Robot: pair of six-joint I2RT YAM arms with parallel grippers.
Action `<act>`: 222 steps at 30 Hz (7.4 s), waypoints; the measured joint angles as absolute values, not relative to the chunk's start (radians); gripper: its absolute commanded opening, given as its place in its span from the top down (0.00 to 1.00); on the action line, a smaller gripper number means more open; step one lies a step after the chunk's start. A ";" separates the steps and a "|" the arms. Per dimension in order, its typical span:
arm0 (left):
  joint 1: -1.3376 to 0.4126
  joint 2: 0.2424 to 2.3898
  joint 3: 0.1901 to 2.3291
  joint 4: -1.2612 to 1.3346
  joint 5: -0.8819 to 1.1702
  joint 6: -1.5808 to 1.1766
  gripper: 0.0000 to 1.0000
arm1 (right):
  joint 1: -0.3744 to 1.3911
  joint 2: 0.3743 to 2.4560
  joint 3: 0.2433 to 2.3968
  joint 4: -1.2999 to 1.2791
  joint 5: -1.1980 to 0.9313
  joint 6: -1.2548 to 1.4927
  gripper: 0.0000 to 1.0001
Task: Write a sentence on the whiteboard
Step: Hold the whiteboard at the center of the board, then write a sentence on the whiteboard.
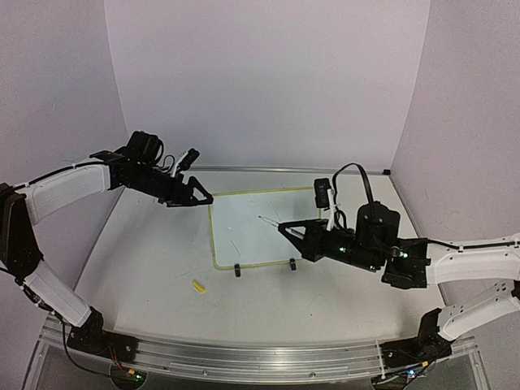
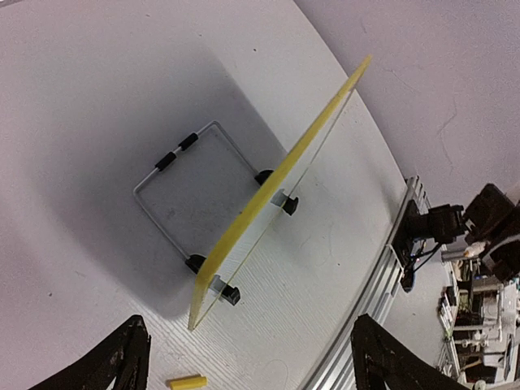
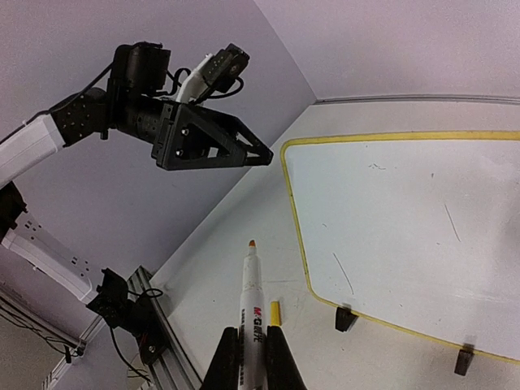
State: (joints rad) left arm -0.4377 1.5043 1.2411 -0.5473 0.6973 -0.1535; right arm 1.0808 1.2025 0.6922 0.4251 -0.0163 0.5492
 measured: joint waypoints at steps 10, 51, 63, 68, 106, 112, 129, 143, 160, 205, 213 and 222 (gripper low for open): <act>-0.438 1.545 1.202 -0.445 0.774 -0.003 0.30 | 1.009 1.433 0.843 0.478 -0.200 0.537 1.00; -0.443 1.672 1.211 -0.428 0.783 0.190 1.00 | 0.976 1.768 1.069 0.568 -0.158 0.497 1.00; -0.444 1.670 1.208 -0.429 0.784 0.217 1.00 | 0.976 1.773 1.070 0.581 -0.097 0.496 1.00; -0.444 1.670 1.208 -0.429 0.784 0.220 1.00 | 0.976 1.785 1.072 0.583 -0.079 0.496 1.00; -0.444 1.670 1.208 -0.437 0.783 0.237 1.00 | 0.976 1.864 1.101 0.612 -0.117 0.502 1.00; -0.444 1.670 1.208 -0.437 0.782 0.237 1.00 | 0.976 1.864 1.084 0.613 -0.123 0.504 1.00; -0.444 1.670 1.208 -0.437 0.780 0.237 1.00 | 0.979 1.860 1.039 0.628 -0.118 0.516 1.00; -0.444 1.665 1.208 -0.444 0.774 0.237 1.00 | 0.978 1.832 1.028 0.625 -0.075 0.516 1.00; -0.444 1.664 1.208 -0.446 0.773 0.238 1.00 | 0.978 1.751 0.970 0.643 -0.109 0.513 1.00; -0.445 1.662 1.208 -0.453 0.769 0.238 1.00 | 0.977 1.833 1.061 0.603 -0.070 0.508 1.00; -0.445 1.662 1.208 -0.454 0.768 0.238 1.00 | 0.977 1.837 1.058 0.597 -0.085 0.510 1.00; -0.445 1.661 1.208 -0.454 0.766 0.237 1.00 | 0.982 1.831 1.029 0.597 -0.066 0.514 1.00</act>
State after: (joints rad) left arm -0.4446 1.6610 1.2079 -0.4538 0.7665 0.2375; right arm 0.9822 1.8307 1.0288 0.5968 -0.0658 0.5140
